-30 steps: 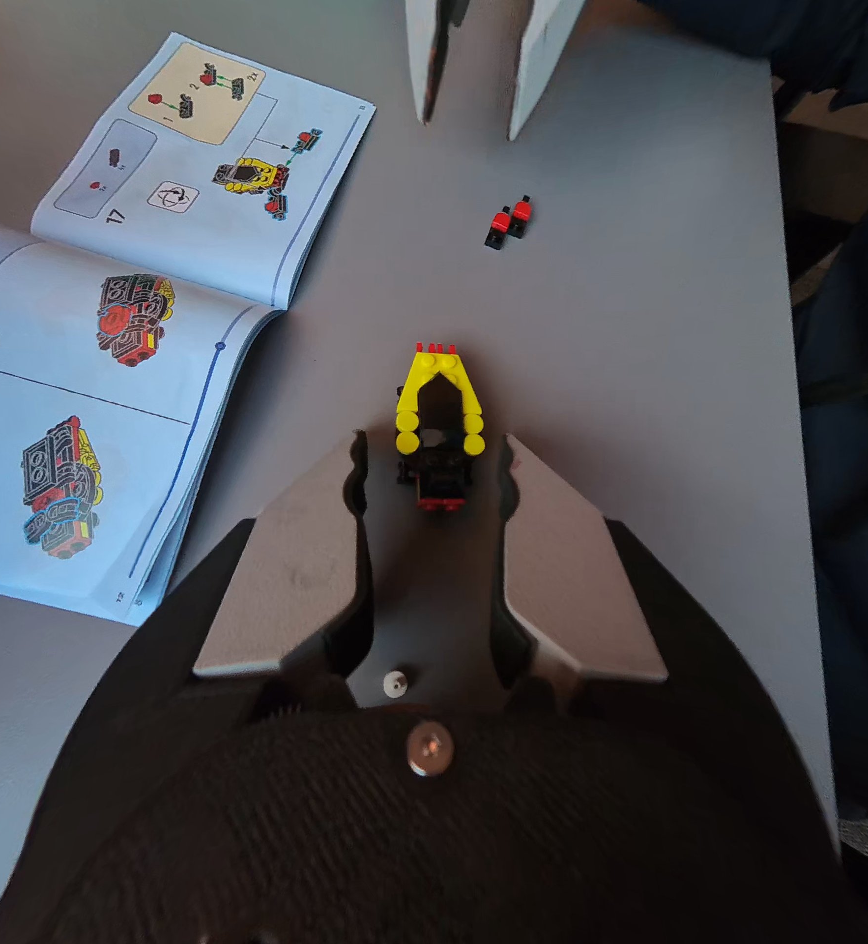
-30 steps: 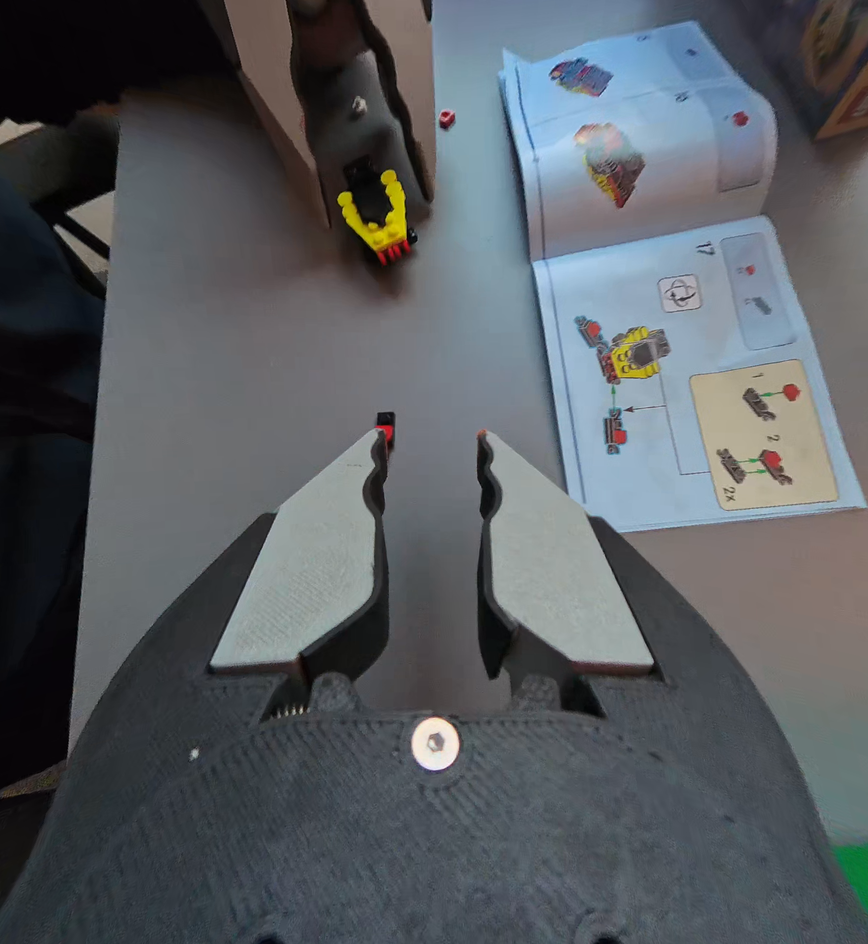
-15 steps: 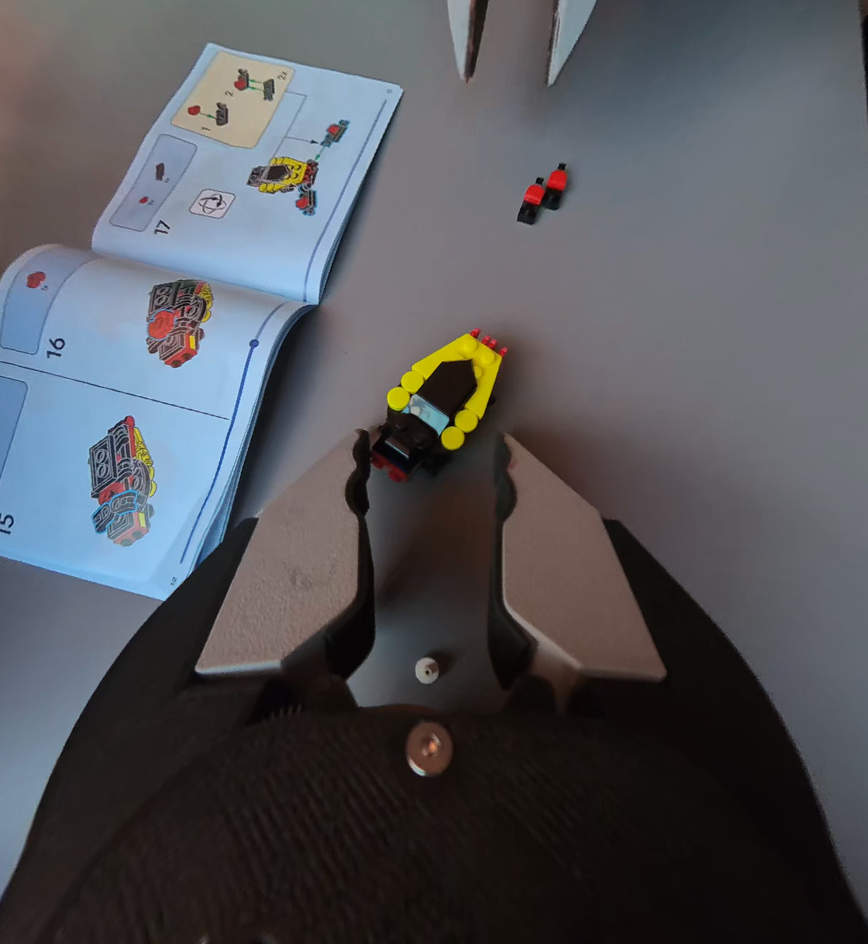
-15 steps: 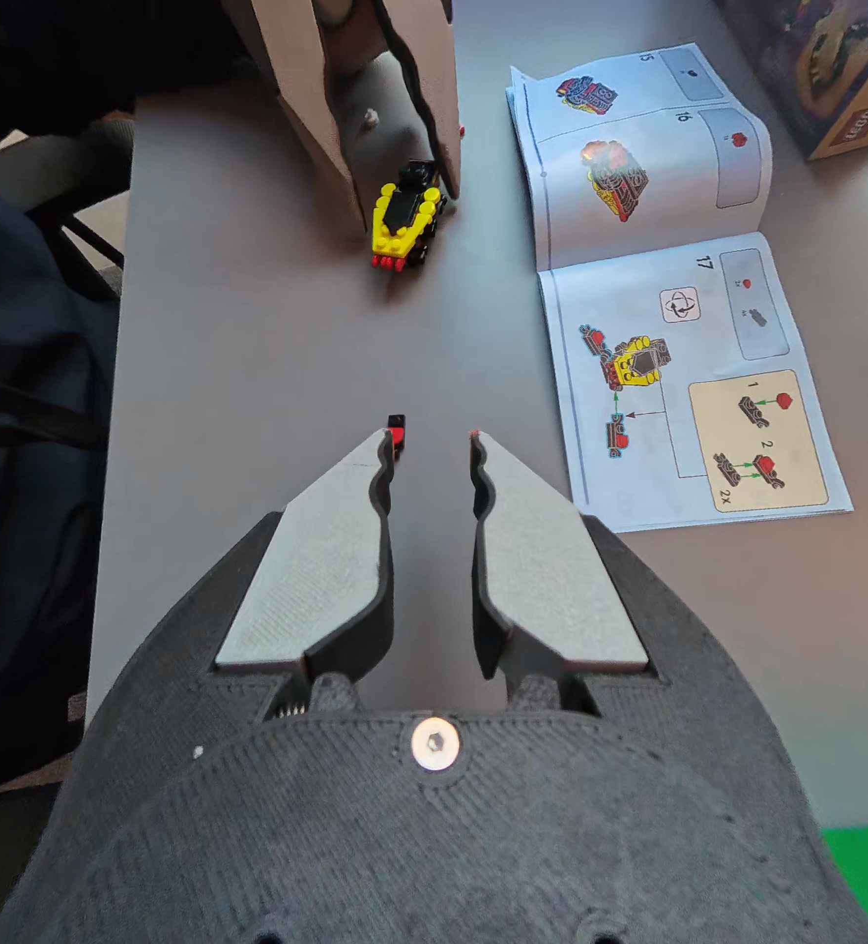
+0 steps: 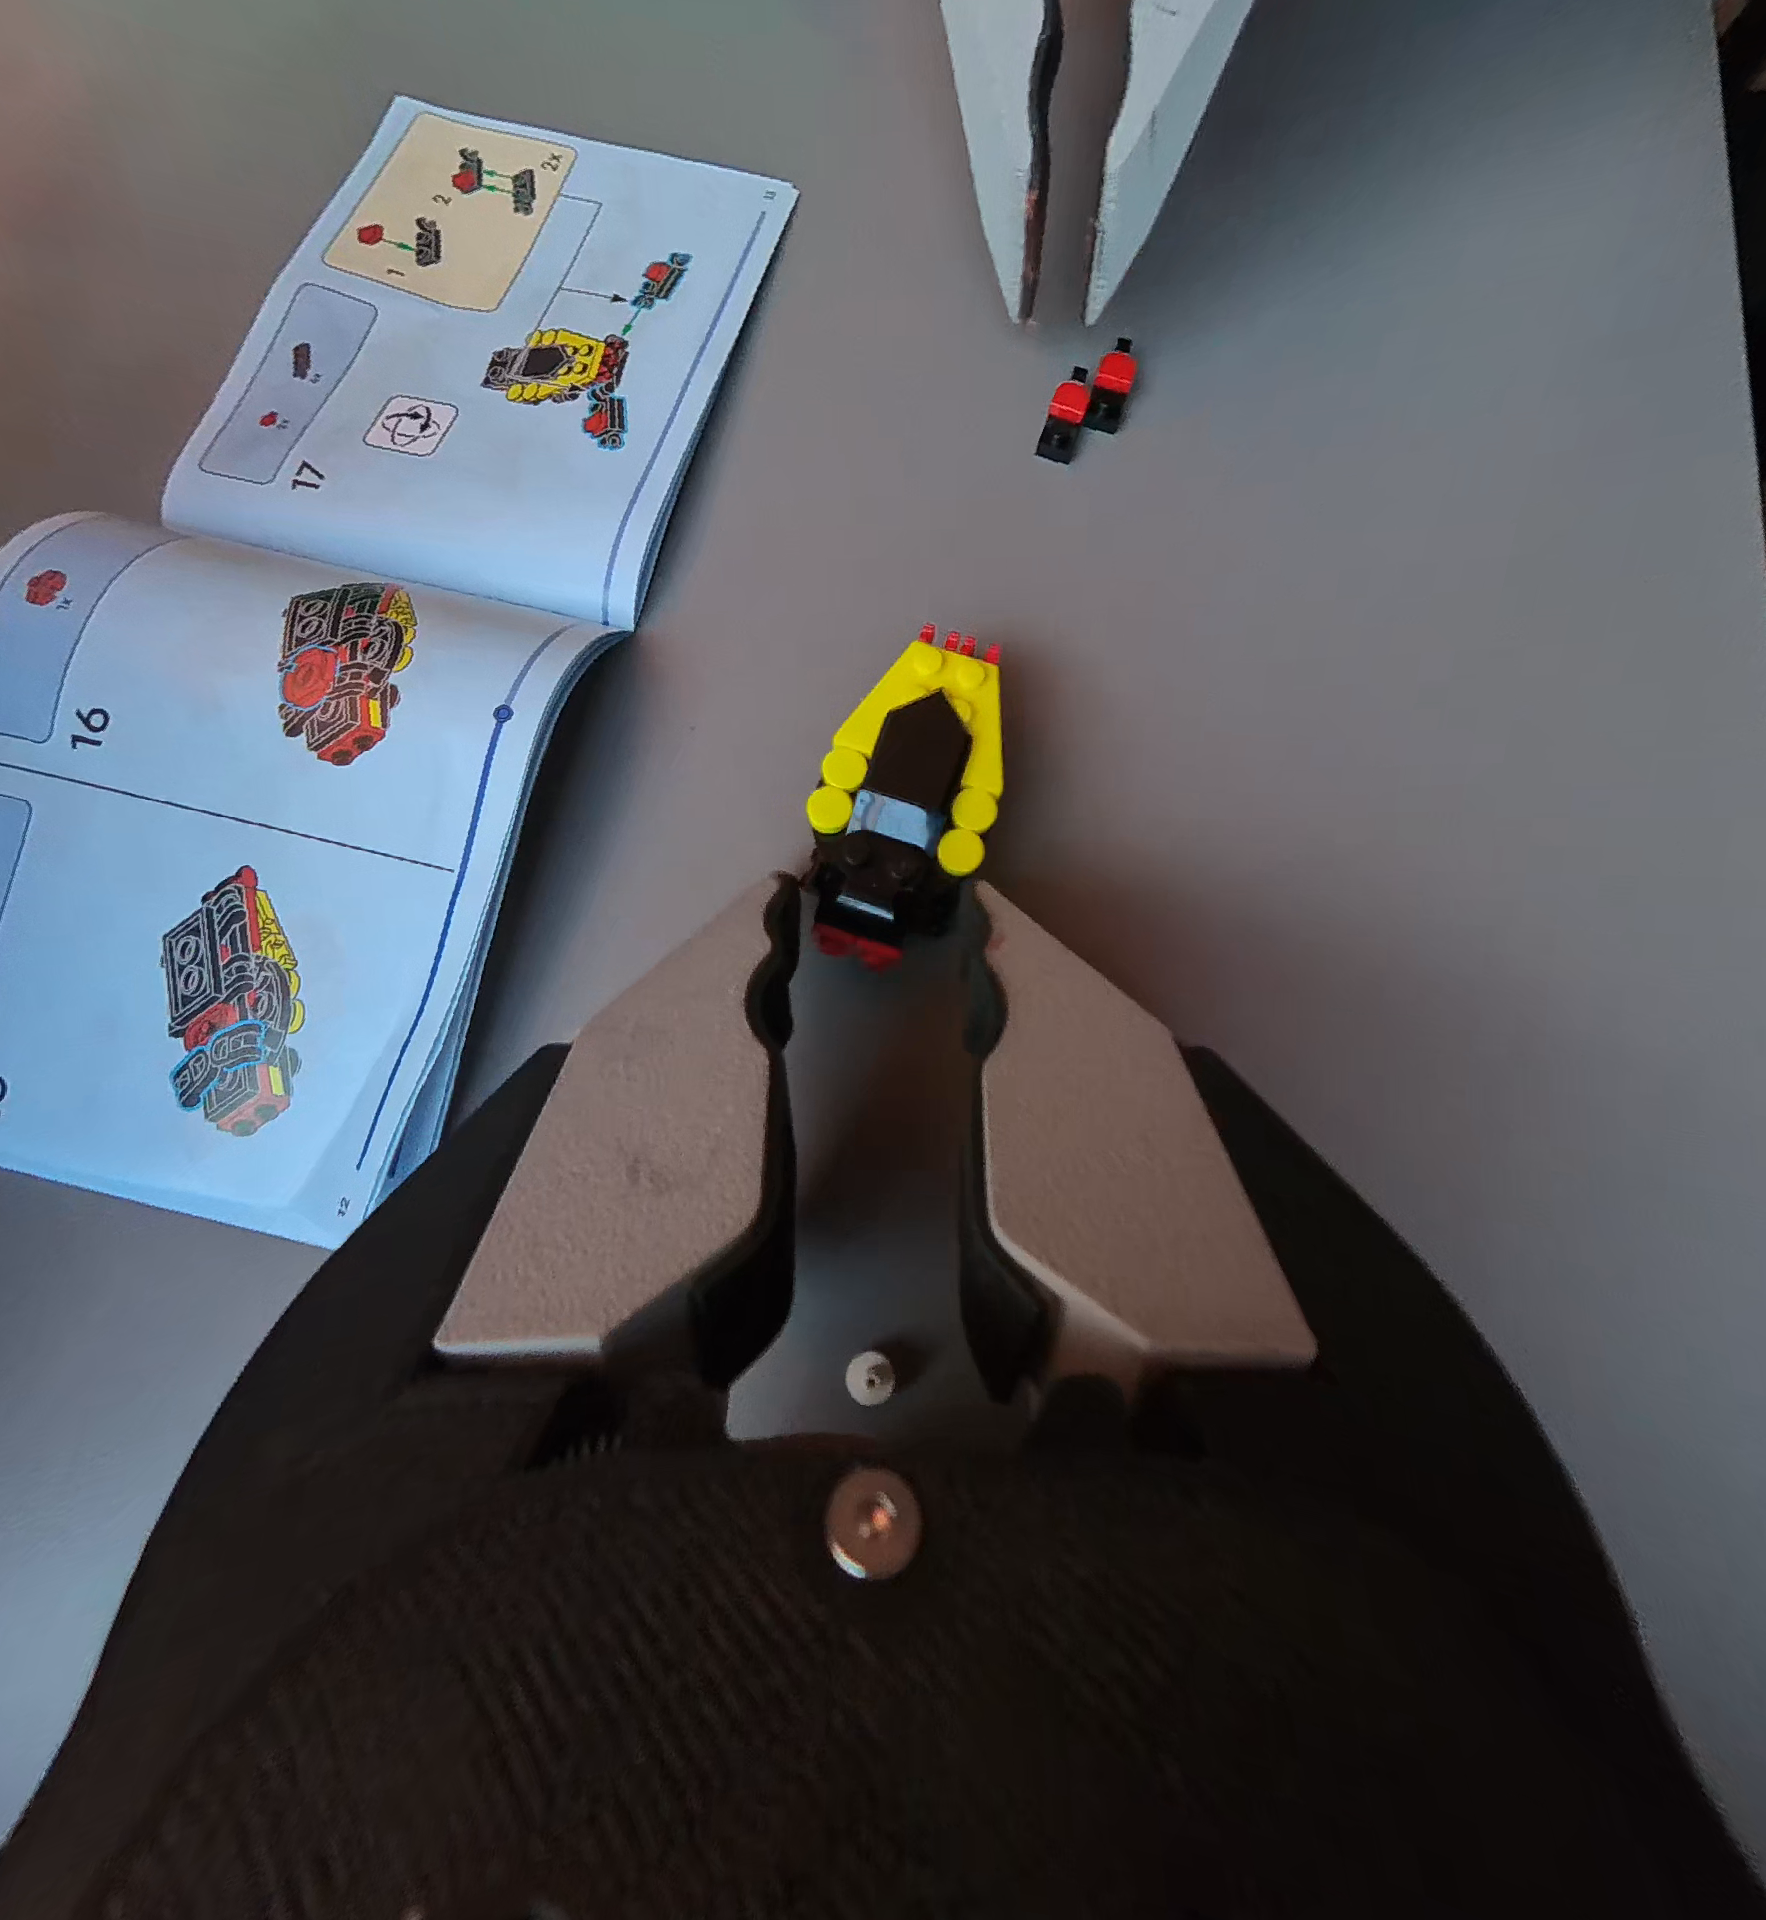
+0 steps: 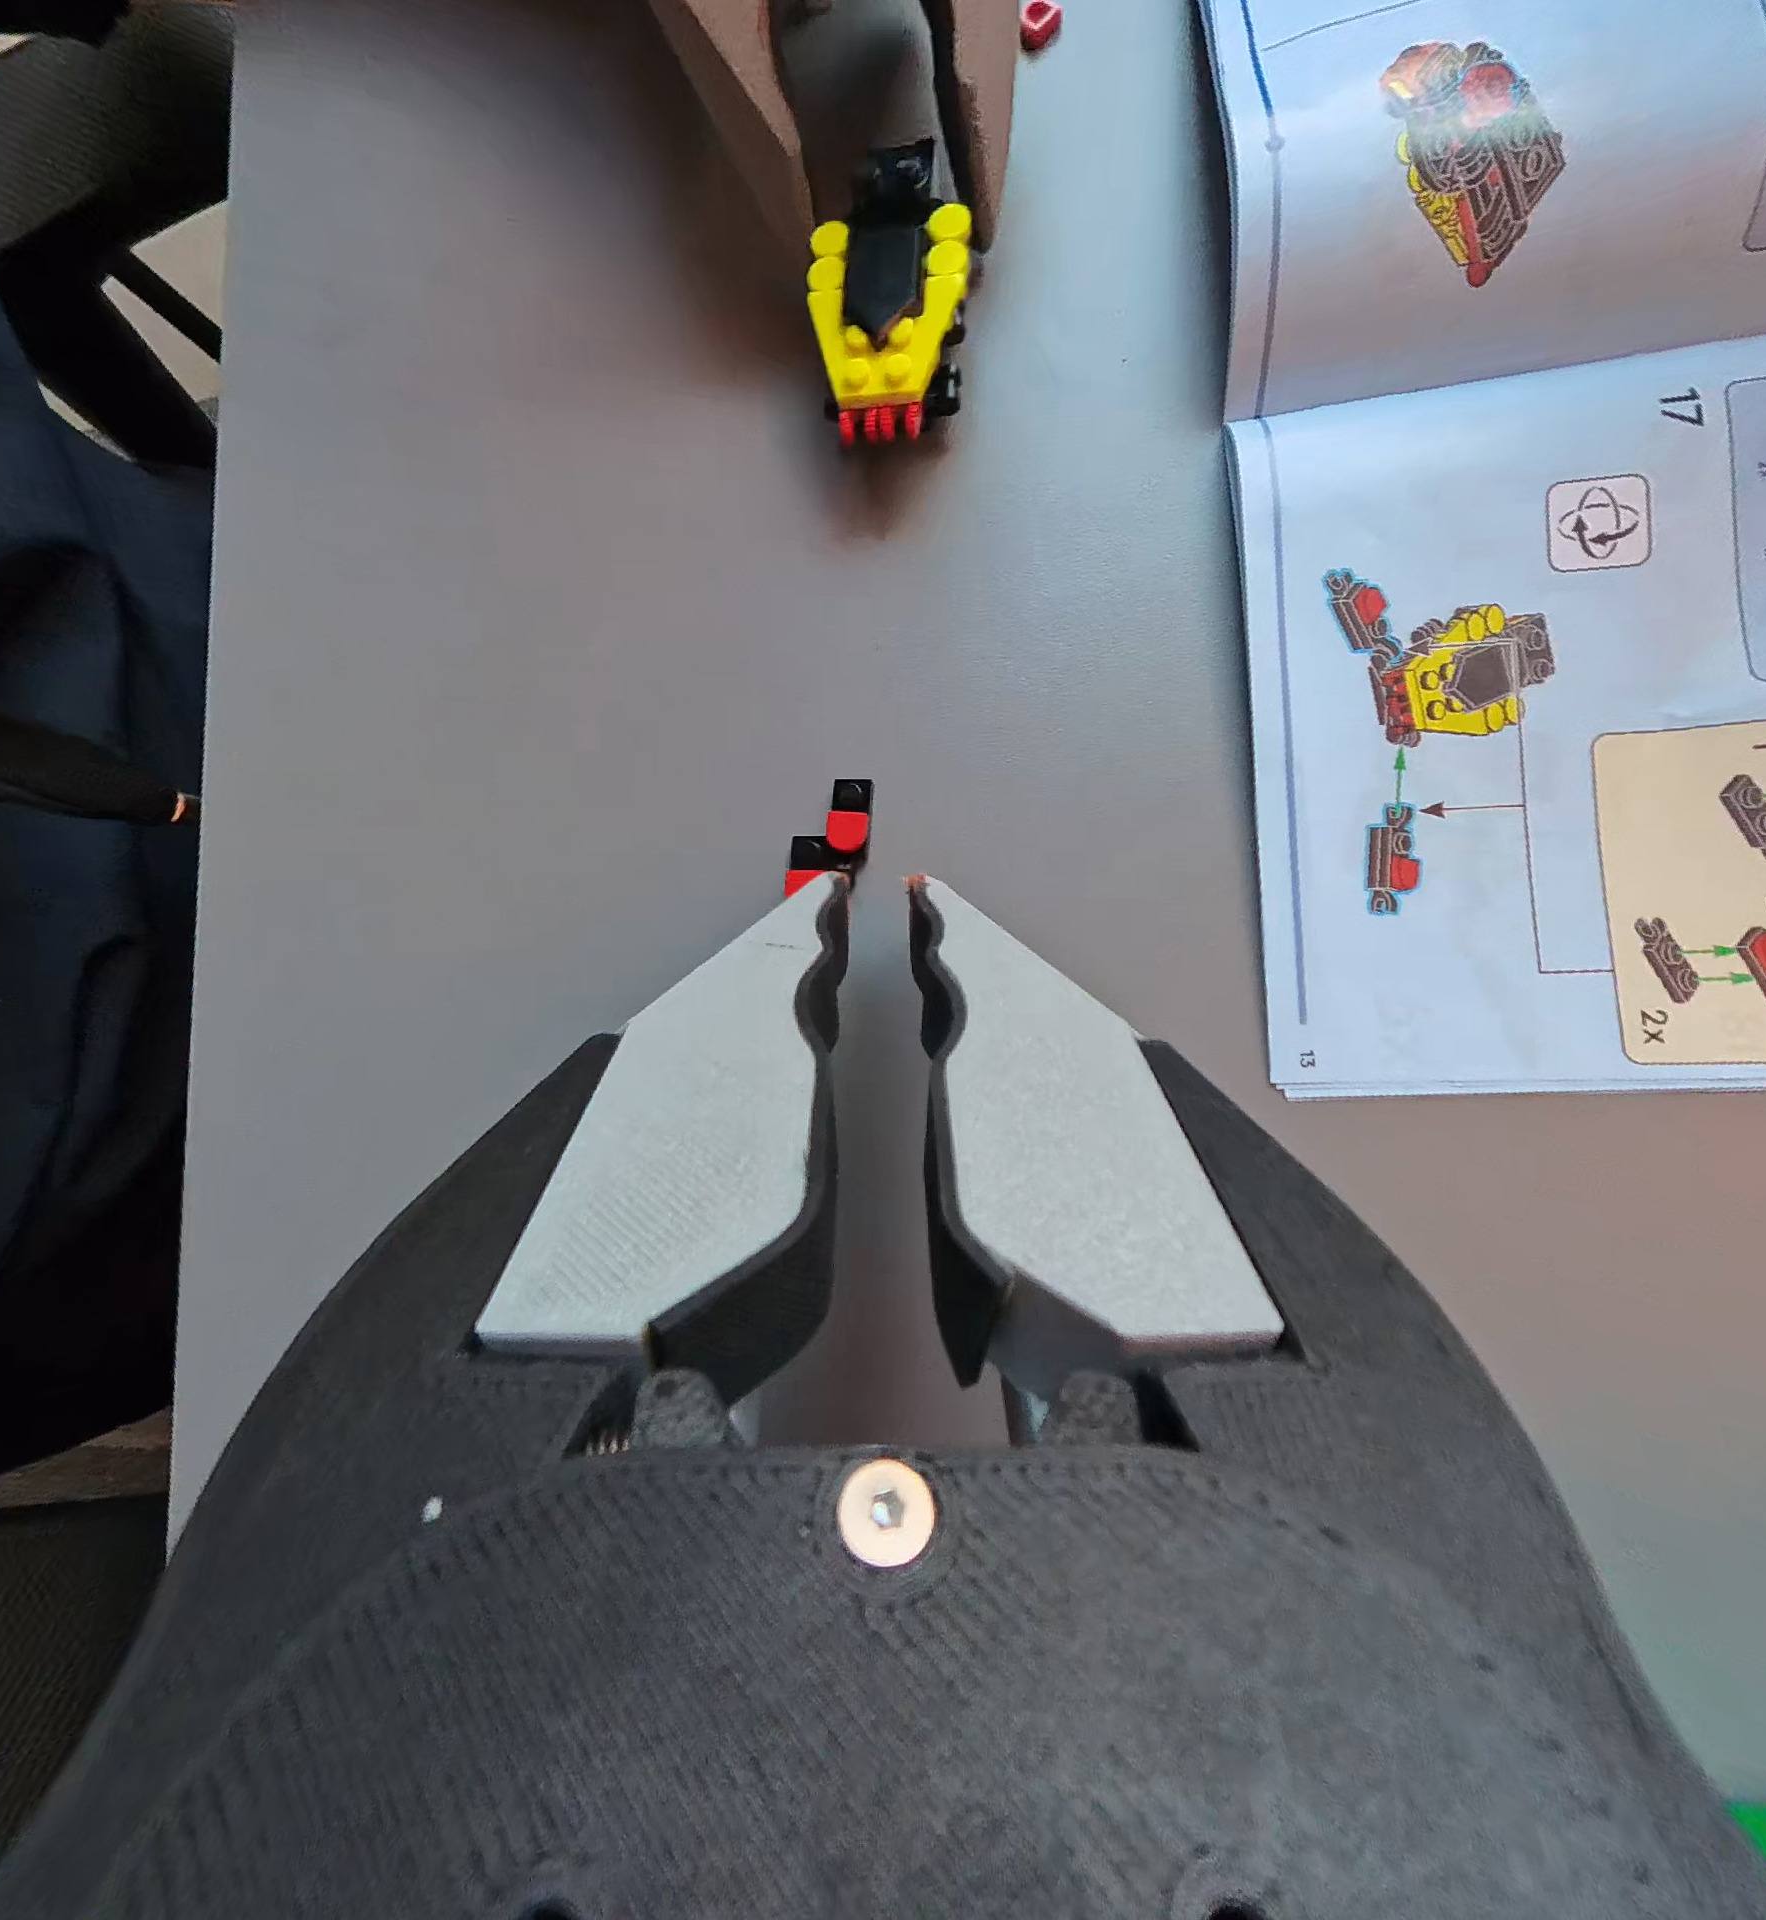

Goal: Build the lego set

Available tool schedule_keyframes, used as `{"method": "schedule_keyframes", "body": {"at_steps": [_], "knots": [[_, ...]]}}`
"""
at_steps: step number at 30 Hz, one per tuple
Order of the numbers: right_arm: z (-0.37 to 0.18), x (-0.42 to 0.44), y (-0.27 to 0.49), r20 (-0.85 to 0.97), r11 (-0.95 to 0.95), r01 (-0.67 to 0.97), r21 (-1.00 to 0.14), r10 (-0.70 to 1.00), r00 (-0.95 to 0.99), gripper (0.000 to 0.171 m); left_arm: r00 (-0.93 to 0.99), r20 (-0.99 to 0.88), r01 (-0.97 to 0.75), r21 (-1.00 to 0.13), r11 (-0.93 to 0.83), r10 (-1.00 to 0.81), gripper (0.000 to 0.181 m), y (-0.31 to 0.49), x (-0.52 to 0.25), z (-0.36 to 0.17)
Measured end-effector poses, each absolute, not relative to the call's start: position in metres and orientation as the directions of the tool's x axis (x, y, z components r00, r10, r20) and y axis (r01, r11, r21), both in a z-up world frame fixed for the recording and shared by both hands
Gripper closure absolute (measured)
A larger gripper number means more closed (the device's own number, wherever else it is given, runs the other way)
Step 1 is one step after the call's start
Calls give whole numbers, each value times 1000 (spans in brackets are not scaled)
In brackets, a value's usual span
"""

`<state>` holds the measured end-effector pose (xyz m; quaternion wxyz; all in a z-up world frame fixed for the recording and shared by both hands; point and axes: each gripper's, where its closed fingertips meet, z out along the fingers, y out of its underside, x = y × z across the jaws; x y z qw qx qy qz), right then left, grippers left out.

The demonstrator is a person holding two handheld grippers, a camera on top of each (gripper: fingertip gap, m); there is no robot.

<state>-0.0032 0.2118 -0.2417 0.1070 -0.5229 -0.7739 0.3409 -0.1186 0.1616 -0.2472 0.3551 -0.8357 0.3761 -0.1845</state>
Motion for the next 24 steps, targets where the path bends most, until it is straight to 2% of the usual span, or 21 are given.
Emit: {"method": "schedule_keyframes", "body": {"at_steps": [11, 18, 24], "knots": [[-250, -1, 208, -221, 221, 758, -614, 873, -434, 165, 636, 38, -481, -762, -434, -771, 139, 163, -110, -241], [-248, 5, 183, -272, 269, 743, -613, 811, -518, 167, 627, 8, -496, -767, -407, -779, 149, 167, -102, -240], [-245, 11, 171, -301, 292, 729, -619, 769, -564, 167, 543, 59, -513, -767, -386, -837, 149, 155, -93, -240]]}}
